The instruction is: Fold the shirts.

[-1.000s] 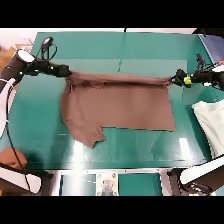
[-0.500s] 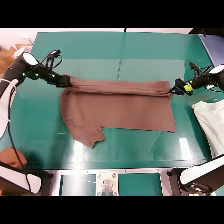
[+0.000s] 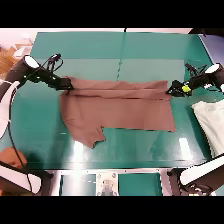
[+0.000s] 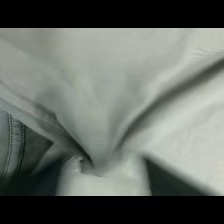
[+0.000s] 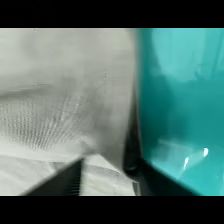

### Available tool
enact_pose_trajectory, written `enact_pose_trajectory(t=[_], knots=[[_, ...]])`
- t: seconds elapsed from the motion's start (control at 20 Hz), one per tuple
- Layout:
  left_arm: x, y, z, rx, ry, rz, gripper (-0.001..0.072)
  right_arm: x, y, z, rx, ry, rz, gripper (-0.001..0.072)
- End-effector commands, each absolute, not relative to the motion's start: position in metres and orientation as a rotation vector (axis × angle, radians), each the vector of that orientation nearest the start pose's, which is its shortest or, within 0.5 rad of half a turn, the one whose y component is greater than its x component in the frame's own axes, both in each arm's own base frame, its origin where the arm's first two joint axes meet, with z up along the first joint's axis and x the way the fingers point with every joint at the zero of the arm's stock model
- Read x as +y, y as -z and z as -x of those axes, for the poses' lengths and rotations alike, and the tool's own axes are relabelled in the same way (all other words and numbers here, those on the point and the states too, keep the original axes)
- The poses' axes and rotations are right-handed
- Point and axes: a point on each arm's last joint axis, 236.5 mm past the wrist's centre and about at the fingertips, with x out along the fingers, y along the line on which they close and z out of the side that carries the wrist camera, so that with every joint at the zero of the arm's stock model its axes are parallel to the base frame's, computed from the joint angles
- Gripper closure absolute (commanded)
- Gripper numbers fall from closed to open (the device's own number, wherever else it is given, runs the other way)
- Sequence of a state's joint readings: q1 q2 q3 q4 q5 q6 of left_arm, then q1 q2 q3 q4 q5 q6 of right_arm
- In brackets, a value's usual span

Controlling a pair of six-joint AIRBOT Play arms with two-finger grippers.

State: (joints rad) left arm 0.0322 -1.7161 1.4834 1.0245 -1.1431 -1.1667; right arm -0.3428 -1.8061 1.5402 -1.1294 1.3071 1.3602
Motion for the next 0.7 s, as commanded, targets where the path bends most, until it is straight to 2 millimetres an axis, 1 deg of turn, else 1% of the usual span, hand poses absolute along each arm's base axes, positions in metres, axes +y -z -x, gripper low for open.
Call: enact_pose_trajectory(t=[0.0,0.05,0.1,0.15,0.2,0.25,0.3,0.35,0.45,0.55,0.65], knots=[[-0.098,0.028,-0.468,1.284,0.485,0.268,0.0077,-0.066,0.065,-0.433,1.505,-0.074,-0.529,0.0286],[-0.095,0.020,-0.460,1.322,0.502,0.273,0.0077,-0.069,0.057,-0.428,1.521,-0.068,-0.536,0.0288],[-0.091,0.010,-0.447,1.378,0.521,0.286,0.0078,-0.073,0.047,-0.422,1.531,-0.055,-0.555,0.0332],[-0.085,0.000,-0.432,1.448,0.528,0.316,0.0092,-0.076,0.038,-0.417,1.527,-0.048,-0.563,0.0449],[-0.079,-0.008,-0.417,1.513,0.534,0.341,0.0336,-0.081,0.027,-0.412,1.522,-0.034,-0.576,0.0535],[-0.072,-0.015,-0.399,1.582,0.562,0.351,0.0688,-0.083,0.018,-0.406,1.522,-0.024,-0.589,0.0609],[-0.067,-0.019,-0.386,1.637,0.550,0.375,0.0681,-0.083,0.010,-0.396,1.529,-0.024,-0.594,0.0697],[-0.063,-0.022,-0.379,1.650,0.523,0.400,0.0681,-0.080,0.005,-0.385,1.534,-0.017,-0.604,0.0697],[-0.062,-0.027,-0.362,1.616,0.487,0.392,0.0681,-0.071,0.002,-0.353,1.546,-0.002,-0.618,0.0697],[-0.060,-0.024,-0.326,1.606,0.432,0.377,0.0681,-0.061,0.007,-0.311,1.555,0.028,-0.654,0.0697],[-0.057,-0.013,-0.286,1.583,0.363,0.358,0.0681,-0.054,0.012,-0.271,1.545,0.078,-0.707,0.0698]])
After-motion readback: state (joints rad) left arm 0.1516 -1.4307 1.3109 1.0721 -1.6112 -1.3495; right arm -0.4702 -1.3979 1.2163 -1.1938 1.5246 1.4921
